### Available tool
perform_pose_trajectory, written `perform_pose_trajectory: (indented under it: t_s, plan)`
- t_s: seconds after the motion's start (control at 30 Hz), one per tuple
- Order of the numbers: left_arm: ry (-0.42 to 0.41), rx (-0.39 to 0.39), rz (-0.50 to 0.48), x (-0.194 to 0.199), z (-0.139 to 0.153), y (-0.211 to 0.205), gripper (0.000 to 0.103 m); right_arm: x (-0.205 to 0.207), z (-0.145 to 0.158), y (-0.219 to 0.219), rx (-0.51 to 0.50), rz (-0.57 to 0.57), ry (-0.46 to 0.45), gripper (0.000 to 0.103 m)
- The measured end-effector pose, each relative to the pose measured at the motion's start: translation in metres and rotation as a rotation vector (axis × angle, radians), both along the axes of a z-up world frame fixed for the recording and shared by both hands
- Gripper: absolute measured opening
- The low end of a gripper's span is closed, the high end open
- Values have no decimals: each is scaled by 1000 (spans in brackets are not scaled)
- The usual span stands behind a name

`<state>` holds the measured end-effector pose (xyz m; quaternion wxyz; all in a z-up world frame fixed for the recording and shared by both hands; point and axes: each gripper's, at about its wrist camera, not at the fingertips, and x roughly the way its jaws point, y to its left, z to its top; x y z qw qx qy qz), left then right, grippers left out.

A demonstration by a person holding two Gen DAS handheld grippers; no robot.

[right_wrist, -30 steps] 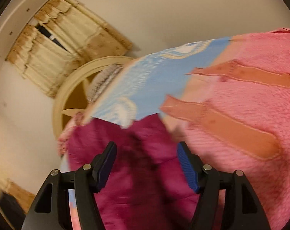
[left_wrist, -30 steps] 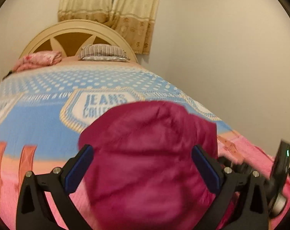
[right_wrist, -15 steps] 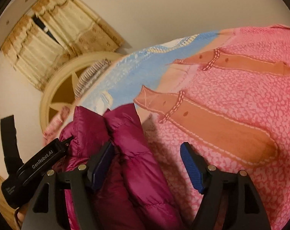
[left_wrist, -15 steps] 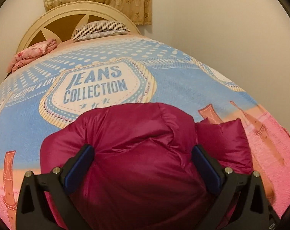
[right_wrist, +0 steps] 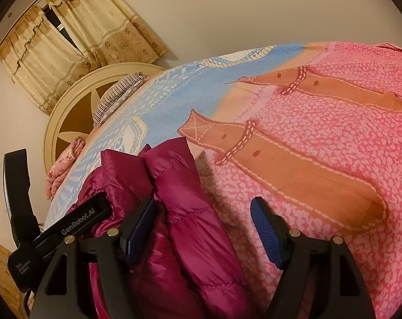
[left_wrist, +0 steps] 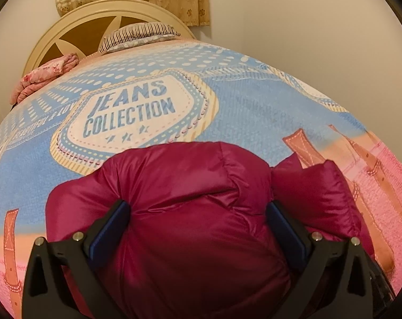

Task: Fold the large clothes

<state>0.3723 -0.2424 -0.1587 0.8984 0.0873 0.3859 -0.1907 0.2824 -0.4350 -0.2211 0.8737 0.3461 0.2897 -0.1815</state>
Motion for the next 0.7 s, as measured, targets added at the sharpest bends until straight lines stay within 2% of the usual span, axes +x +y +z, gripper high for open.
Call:
perform_pose_trajectory:
  t_s: [0.7]
  plan:
    - [-11,35,6,1,-5,-6,103,4,2,3,-4,0,5,74]
